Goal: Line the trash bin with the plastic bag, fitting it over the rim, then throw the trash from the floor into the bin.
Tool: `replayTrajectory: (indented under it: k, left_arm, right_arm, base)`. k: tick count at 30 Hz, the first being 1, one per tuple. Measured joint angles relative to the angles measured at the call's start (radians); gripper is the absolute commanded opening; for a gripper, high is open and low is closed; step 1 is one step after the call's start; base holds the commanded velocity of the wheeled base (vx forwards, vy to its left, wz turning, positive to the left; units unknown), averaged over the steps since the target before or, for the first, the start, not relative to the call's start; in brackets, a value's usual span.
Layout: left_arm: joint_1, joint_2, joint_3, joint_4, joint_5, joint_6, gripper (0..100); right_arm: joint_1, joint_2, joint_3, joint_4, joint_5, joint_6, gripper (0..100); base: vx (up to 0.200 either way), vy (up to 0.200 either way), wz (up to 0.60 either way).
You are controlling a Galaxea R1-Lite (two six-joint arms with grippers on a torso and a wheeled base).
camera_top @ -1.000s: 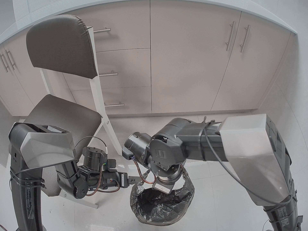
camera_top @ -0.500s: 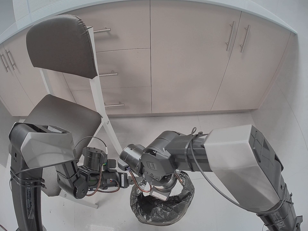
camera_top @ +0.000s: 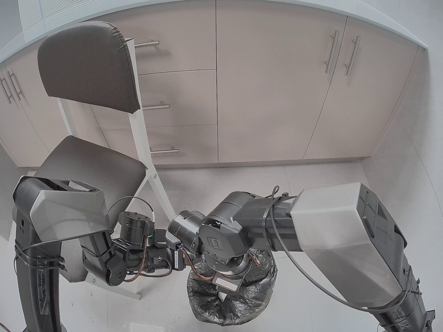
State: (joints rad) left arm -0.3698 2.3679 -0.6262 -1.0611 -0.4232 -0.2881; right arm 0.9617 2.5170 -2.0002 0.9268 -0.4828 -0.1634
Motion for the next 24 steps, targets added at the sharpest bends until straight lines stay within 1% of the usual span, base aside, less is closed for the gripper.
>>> replayTrajectory:
  k: [2,8,24]
  left_arm:
    - [0.000,0.000,0.000,0.000,0.000,0.000,100]
    - [0.000,0.000,0.001,0.000,0.000,0.000,100]
    - [0.000,0.000,0.002,0.000,0.001,-0.006,100]
  right_arm:
    - [0.001,-0.003,0.000,0.001,-0.005,0.000,100]
    - [0.001,-0.010,0.000,0.002,-0.048,0.005,100]
    - [-0.022,-0.005,0.000,0.001,-0.054,0.033,100]
  base:
    - [0.000,0.000,0.00]
    - [0.000,0.000,0.00]
    - [0.000,0.000,0.00]
